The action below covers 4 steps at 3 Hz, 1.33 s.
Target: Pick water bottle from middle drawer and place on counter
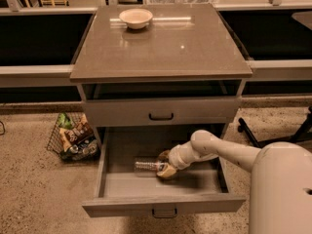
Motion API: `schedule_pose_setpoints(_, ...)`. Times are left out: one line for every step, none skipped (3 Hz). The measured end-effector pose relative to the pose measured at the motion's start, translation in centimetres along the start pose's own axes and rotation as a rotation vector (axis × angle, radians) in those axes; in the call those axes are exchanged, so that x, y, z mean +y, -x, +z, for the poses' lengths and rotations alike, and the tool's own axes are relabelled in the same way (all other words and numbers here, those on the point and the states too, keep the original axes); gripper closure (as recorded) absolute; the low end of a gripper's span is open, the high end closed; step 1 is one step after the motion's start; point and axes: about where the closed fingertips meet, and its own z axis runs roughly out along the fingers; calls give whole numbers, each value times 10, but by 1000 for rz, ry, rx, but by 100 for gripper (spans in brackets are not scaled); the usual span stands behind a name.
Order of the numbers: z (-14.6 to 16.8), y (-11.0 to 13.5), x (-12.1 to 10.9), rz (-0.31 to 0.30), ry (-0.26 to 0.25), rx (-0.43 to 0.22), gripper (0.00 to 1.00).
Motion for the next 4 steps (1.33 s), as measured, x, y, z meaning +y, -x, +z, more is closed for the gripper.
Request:
schedule_pose_setpoints(-3, 3, 1, -12, 1, -7, 84)
schedule_pose_setpoints(-29, 21, 12, -71, -10, -67, 100)
schedule_pose_setpoints(-72, 41, 30, -153, -63, -139, 100)
schedule_pose_setpoints(-113, 54, 49, -211, -108, -190, 100)
